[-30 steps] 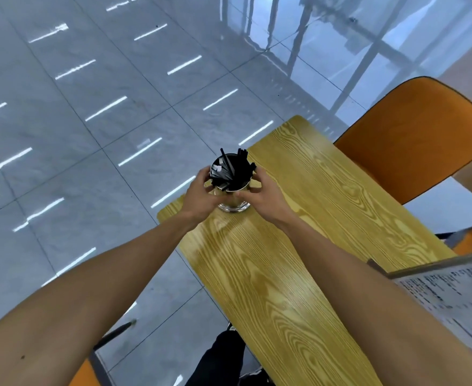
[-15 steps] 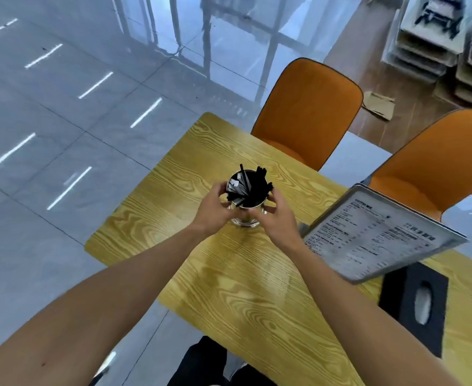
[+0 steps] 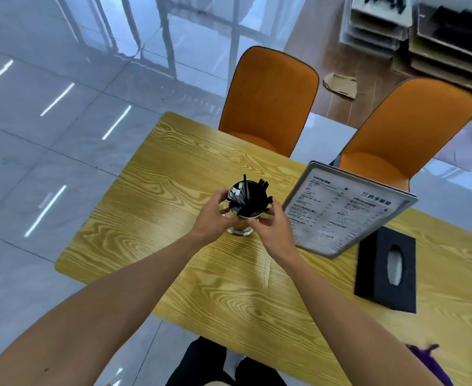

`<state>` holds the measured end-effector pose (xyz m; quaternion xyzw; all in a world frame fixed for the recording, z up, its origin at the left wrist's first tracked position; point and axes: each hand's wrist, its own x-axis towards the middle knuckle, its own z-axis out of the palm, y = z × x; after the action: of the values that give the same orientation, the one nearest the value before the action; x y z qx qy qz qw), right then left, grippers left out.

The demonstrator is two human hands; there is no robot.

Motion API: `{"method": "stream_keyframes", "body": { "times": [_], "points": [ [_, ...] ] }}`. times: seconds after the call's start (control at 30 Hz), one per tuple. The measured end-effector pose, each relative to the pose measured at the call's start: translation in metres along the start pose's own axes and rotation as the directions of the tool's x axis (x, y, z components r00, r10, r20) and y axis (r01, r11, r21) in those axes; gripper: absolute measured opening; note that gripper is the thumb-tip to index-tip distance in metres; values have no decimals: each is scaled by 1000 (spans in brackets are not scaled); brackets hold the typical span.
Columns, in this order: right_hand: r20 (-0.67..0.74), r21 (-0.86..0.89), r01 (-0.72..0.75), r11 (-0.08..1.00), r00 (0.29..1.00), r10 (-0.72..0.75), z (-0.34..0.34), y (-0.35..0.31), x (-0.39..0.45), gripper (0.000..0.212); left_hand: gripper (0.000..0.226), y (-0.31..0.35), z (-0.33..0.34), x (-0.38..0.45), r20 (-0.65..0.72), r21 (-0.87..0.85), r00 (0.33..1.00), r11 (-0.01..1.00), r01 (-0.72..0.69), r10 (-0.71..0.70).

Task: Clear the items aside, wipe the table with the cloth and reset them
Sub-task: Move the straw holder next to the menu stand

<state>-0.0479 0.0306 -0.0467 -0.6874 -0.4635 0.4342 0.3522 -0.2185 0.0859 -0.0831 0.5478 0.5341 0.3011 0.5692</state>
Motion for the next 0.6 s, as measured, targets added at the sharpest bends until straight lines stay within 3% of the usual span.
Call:
{"method": "stream_keyframes", "body": {
  "times": [0.17, 0.37, 0.43, 0.53, 0.6],
  "points": [
    [-70, -10, -27, 1000, 997, 26, -8, 8, -7, 53, 85, 2, 12, 3, 54, -8, 998, 1000, -13, 14],
    [-126, -48, -114, 992, 986, 107, -22, 24, -21, 25, 94, 2, 25, 0, 36, -44, 999, 999, 29, -28],
    [-144, -54, -124, 991, 983, 116, -33, 33, -28, 19, 94, 2, 29, -2, 11, 18, 998, 998, 64, -64],
    [-226, -120, -142, 983, 968, 112, -59, 53, -44, 26, 92, -4, 38, -12, -124, 210, 978, 958, 193, -169],
    [-329, -212, -196, 957, 937, 119, -81, 70, -54, 37, 70, -12, 47, -21, -179, 378, 949, 873, 309, -258]
  ]
}}
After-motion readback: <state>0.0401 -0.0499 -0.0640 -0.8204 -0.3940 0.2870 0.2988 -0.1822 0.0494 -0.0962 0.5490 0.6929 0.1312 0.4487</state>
